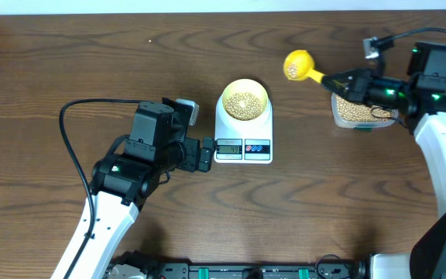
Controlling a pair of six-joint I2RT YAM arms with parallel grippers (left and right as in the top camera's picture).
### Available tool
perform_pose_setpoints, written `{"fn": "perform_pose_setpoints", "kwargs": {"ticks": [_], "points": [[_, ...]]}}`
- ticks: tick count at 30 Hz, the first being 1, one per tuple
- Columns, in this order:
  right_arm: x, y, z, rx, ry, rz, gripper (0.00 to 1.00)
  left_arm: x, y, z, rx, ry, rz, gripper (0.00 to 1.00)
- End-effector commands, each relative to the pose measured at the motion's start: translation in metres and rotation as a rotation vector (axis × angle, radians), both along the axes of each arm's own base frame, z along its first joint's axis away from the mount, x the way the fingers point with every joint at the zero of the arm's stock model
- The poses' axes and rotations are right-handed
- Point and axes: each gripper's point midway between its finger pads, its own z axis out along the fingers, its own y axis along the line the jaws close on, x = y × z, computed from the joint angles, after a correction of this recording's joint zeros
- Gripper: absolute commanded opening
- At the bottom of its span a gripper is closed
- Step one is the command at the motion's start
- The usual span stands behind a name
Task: Scoop item into bowl and weigh 50g on scale
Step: 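Lift the filled scoop and carry it left over the yellow bowl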
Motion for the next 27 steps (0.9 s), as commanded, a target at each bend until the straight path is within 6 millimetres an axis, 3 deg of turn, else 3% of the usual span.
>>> {"fn": "perform_pose_setpoints", "kwargs": {"ticks": [1, 10, 27], "points": [[0.000, 0.012, 0.004, -0.003, -0.009, 0.010, 0.01, 0.000, 0.001, 0.000, 0.013, -0.009, -0.009, 0.98], [0.011, 0.023, -0.012, -0.143, -0.058, -0.025, 0.01, 0.000, 0.001, 0.000, 0.013, -0.009, -0.009, 0.98], [0.001, 0.079, -0.020, -0.354, -0.318, 0.167, 0.01, 0.000, 0.001, 0.000, 0.013, -0.009, -0.009, 0.98]]}}
